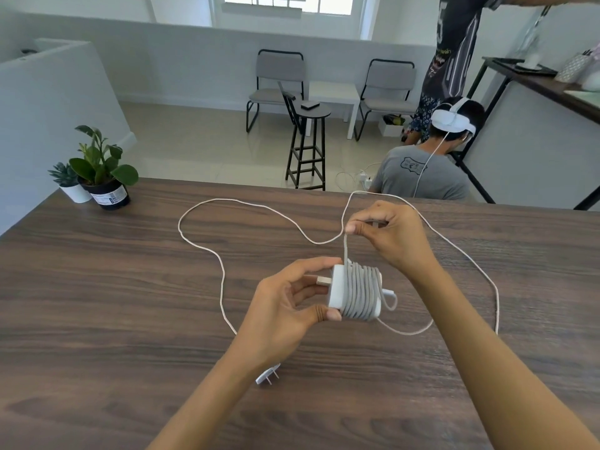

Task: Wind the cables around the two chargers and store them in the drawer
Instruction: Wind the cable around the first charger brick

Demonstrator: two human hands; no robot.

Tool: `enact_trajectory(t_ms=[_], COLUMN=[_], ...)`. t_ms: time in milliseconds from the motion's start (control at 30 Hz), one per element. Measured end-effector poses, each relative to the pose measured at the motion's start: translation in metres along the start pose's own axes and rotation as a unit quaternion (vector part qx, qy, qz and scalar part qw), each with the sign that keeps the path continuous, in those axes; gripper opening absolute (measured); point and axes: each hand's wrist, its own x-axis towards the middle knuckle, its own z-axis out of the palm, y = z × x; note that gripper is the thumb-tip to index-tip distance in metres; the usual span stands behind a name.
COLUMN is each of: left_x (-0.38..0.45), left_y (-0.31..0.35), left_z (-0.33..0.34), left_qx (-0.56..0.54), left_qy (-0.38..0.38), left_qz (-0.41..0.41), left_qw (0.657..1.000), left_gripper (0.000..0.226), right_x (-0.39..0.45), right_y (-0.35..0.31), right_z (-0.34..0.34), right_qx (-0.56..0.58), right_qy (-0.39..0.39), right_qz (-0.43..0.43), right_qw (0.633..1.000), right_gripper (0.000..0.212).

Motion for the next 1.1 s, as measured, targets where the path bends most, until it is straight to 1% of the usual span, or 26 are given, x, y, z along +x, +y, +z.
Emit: enact_trajectory(t_ms=[133,200,267,333,400,467,500,567,633,733,867,967,1100], left_x=[-0.004,-0.004,-0.002,0.0,0.005,0.013,0.017,0.026,0.034,0.041,0.041,0.036,0.031], left_y=[0.01,0.013,0.013,0.011,0.01,0.007,0.005,0.001,-0.006,-0.015,-0.023,-0.027,-0.031], left_z=[-0.001,-0.002,-0.001,-0.002,-0.007,-0.014,-0.018,-0.026,-0.033,-0.042,-0.052,-0.049,-0.037], left_qx=[-0.048,-0.06,-0.064,-0.06,-0.045,-0.037,-0.032,-0.01,0.016,0.054,0.072,0.078,0.084], left_qy=[0.007,0.017,0.035,0.072,0.117,0.165,0.189,0.231,0.249,0.258,0.26,0.238,0.212], left_qz=[0.023,0.034,0.041,0.056,0.073,0.083,0.083,0.08,0.077,0.065,0.038,0.025,0.019], left_qw=[0.999,0.997,0.996,0.994,0.989,0.982,0.978,0.97,0.965,0.962,0.962,0.968,0.973], left_gripper=[0.057,0.058,0.058,0.055,0.056,0.054,0.052,0.049,0.051,0.052,0.052,0.053,0.054], right_x=[-0.007,-0.013,-0.02,-0.03,-0.04,-0.051,-0.056,-0.066,-0.075,-0.08,-0.076,-0.069,-0.06], right_y=[0.013,0.015,0.019,0.022,0.02,0.013,0.009,0.0,-0.011,-0.025,-0.04,-0.052,-0.063], right_z=[0.008,0.015,0.022,0.031,0.04,0.046,0.048,0.051,0.049,0.037,0.013,0.002,-0.003], right_qx=[0.056,0.07,0.08,0.047,0.001,0.009,0.015,0.014,-0.007,-0.061,-0.079,-0.061,-0.023], right_qy=[-0.003,-0.032,-0.072,-0.092,-0.082,-0.071,-0.07,-0.07,-0.077,-0.095,-0.117,-0.117,-0.136], right_qz=[0.049,0.078,0.096,0.095,0.094,0.109,0.11,0.084,0.05,0.022,-0.002,-0.032,-0.056], right_qw=[0.997,0.994,0.99,0.99,0.992,0.991,0.991,0.994,0.996,0.993,0.99,0.991,0.989], right_gripper=[0.005,0.008,0.025,0.036,0.033,0.013,0.008,0.009,0.011,0.006,0.004,0.005,0.009])
